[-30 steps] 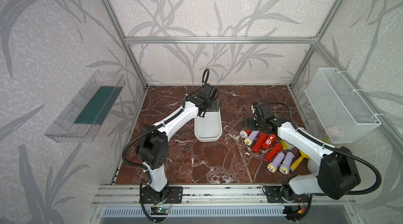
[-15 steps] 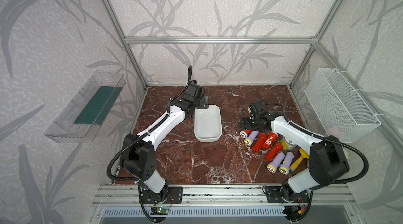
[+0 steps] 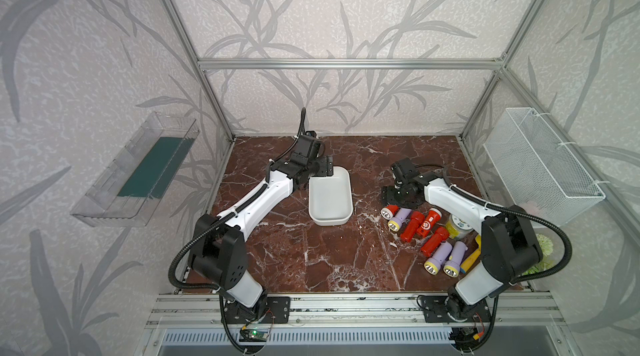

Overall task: Put the flashlights into the storage boxes
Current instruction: Pick up the flashlight from the center of the board.

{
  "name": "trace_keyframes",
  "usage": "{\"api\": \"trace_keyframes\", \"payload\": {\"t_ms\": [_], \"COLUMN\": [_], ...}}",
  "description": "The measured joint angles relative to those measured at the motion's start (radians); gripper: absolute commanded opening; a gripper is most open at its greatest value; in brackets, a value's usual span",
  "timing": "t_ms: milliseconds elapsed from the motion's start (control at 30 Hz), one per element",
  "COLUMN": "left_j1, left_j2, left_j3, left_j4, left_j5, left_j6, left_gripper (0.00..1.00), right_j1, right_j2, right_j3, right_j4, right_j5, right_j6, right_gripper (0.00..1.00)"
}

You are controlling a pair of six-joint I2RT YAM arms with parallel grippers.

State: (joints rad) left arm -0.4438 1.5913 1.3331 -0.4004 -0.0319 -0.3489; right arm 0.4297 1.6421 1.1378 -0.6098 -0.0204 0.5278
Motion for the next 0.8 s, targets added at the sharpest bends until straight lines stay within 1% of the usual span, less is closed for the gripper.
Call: {"api": "trace_keyframes", "payload": {"t_ms": [200,367,533,633,800], "left_j1": [0.000,0.000,0.000,0.000,0.001], "left_j2": [-0.005,-0.007,-0.012,-0.021,-0.048], "left_j3": [-0.007,-0.014,-0.016,-0.025,-0.062], "left_j4": [0.014,0.013,0.021,0.039,0.075], "left_j5": [0.016,0.019,0.040,0.084,0.222], "left_j6": [0.002,0.001,-0.002,-0.002,0.008], "left_gripper": [0.90,0.90,0.90,0.90,0.91], "right_j1": [0.000,0.000,0.000,0.000,-0.001], "right_j2": [0.010,0.023,0.040,0.048,0.051], "right_j3": [0.000,0.000,0.000,0.000,0.000], "right_j4": [-0.002,-0.002,-0.002,-0.002,-0.002], "right_j5": [-0.007,-0.010,-0.016,-0.016,-0.015], "right_j6": [0.013,0.024,0.029,0.030,0.034], "right_gripper": [0.80,0.73,0.72,0.73,0.73]}}
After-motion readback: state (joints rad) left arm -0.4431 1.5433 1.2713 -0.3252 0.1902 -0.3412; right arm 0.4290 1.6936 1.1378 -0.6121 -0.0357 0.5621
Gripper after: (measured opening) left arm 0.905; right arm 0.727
